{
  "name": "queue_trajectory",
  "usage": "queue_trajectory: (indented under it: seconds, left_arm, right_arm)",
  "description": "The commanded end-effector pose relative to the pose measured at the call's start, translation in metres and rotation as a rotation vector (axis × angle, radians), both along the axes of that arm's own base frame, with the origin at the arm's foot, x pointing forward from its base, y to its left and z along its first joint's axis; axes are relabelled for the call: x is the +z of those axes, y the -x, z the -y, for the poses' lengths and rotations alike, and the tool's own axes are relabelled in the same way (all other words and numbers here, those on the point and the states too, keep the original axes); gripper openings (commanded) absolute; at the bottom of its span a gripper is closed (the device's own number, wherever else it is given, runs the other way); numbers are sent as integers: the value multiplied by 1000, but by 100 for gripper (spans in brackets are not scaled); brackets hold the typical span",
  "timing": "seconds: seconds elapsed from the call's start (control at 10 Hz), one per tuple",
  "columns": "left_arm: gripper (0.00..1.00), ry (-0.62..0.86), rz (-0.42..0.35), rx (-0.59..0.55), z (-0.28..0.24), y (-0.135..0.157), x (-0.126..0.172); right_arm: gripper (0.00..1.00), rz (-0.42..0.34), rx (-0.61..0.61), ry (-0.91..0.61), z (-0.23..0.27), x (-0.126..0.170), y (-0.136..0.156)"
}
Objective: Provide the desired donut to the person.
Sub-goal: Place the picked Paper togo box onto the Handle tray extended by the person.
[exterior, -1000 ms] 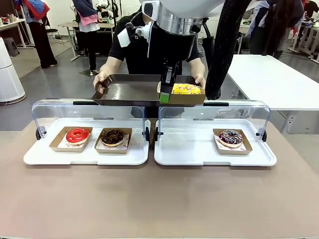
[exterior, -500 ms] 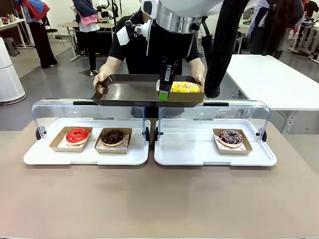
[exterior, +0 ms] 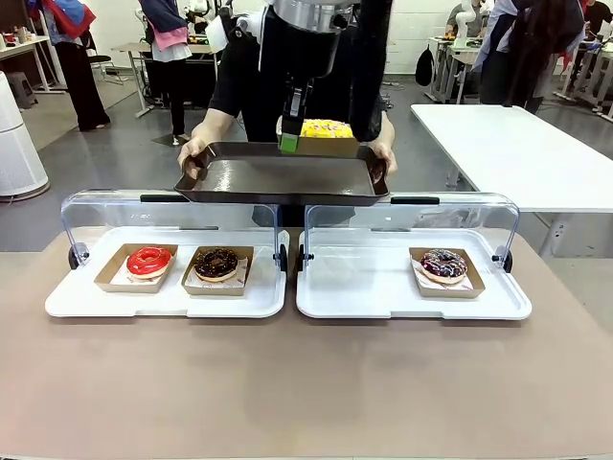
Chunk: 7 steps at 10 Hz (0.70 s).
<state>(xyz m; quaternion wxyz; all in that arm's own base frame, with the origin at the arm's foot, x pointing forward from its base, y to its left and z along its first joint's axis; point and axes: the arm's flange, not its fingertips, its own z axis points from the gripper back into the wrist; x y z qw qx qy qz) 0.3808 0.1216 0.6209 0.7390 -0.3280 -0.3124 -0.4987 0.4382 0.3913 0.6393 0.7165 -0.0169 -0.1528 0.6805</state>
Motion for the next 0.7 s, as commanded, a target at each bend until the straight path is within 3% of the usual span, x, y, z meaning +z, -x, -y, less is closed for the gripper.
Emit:
queue_trajectory:
  seconds: [0.0,0.2,0.6]
  left_arm:
    - [100,4,1,-7,-1,1,1]
    - [100,4,1,-7,-1,1,1]
    - [100,4,1,-7,-1,1,1]
  right_arm:
    - [1,4,-11,27,-2,5,-37]
    - [1,-52,13,26,8,-5,-66]
    - [1,-186,-75,85,31,-39,-110]
